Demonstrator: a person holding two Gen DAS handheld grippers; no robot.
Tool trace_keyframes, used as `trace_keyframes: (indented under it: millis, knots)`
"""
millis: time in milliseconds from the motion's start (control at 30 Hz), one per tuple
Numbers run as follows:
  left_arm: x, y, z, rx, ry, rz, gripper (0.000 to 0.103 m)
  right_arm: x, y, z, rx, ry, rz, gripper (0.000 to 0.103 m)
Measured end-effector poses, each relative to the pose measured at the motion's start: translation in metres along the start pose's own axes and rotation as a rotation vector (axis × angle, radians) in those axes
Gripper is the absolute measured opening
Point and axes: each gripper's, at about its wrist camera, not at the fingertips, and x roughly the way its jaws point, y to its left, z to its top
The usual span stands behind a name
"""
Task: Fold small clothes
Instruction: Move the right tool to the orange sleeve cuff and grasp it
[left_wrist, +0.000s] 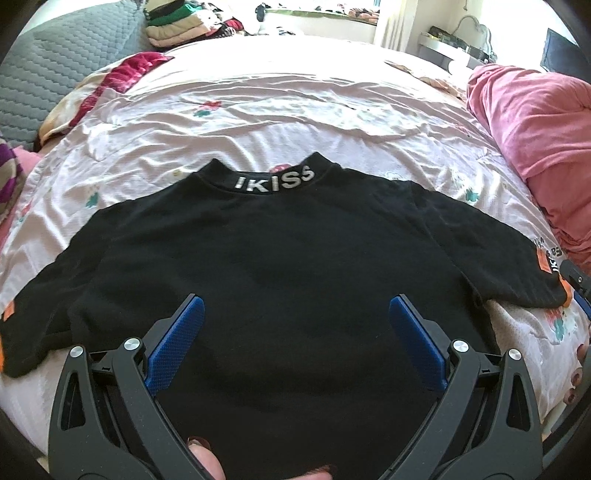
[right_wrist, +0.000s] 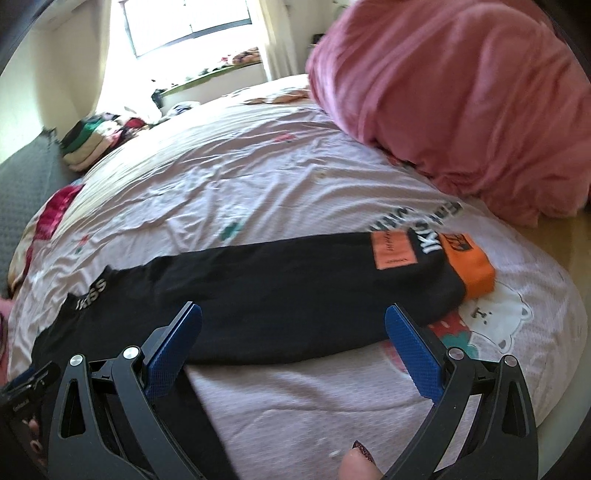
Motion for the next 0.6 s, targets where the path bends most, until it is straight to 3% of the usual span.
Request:
trace_keyframes:
  millis: [400, 600]
  knots:
    - [0.029, -0.026, 0.009, 0.023, 0.036, -0.018, 0.094, 0.028, -0.066, -0.001, 0.115, 0.042, -0.112, 0.099]
    - [0.040, -0.035, 0.014, 0.009, 0.029, -0.033, 0.094, 0.049, -0.090, 0.000, 0.179, 0.080, -0.110, 0.099]
